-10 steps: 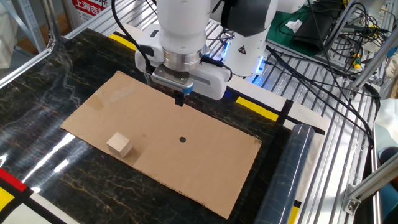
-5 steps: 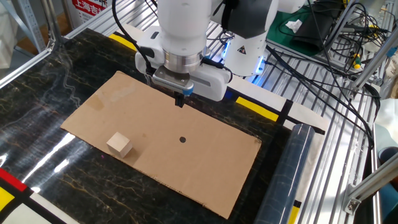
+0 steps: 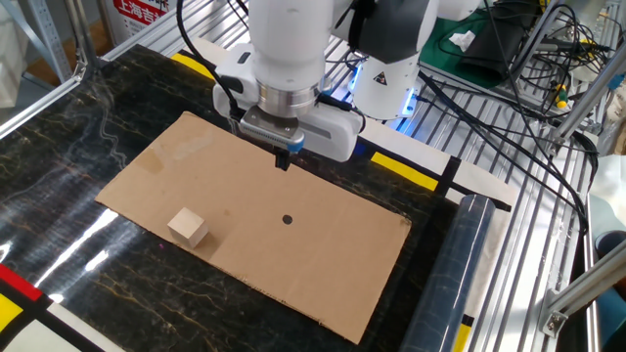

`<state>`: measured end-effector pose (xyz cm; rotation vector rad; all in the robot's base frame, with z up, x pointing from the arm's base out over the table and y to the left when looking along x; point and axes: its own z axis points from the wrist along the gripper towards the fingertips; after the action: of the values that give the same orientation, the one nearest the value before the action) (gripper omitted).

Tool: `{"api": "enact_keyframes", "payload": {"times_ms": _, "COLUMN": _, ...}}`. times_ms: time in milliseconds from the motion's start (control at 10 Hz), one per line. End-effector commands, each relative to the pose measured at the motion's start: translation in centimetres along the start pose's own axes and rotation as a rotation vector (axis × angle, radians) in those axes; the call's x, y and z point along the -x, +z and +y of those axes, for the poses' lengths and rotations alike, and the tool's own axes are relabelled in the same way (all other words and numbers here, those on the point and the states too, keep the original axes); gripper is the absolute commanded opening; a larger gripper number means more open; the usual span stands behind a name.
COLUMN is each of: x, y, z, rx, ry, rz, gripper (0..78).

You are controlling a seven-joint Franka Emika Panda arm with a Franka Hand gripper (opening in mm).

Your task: Grab the block and place it at the designated location

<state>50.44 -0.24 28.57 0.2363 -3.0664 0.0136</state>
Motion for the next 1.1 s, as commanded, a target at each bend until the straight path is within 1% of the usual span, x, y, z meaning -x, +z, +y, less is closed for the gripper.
{"api": "enact_keyframes", "payload": {"times_ms": 100, "x": 0.2, "y": 0.1, "z": -0.1, "rx": -0.009, "ry": 0.000, "rz": -0.002, "gripper": 0.0}}
{"api": "enact_keyframes", "payload": {"times_ms": 500, "x": 0.6, "y": 1.3, "z": -0.8, "rx": -0.006, "ry": -0.002, "rz": -0.003, "gripper": 0.0}}
{"api": "enact_keyframes", "payload": {"times_ms": 1100, "x": 1.0, "y": 1.5, "z": -1.9, "rx": -0.004, "ry": -0.017, "rz": 0.002, "gripper": 0.0}}
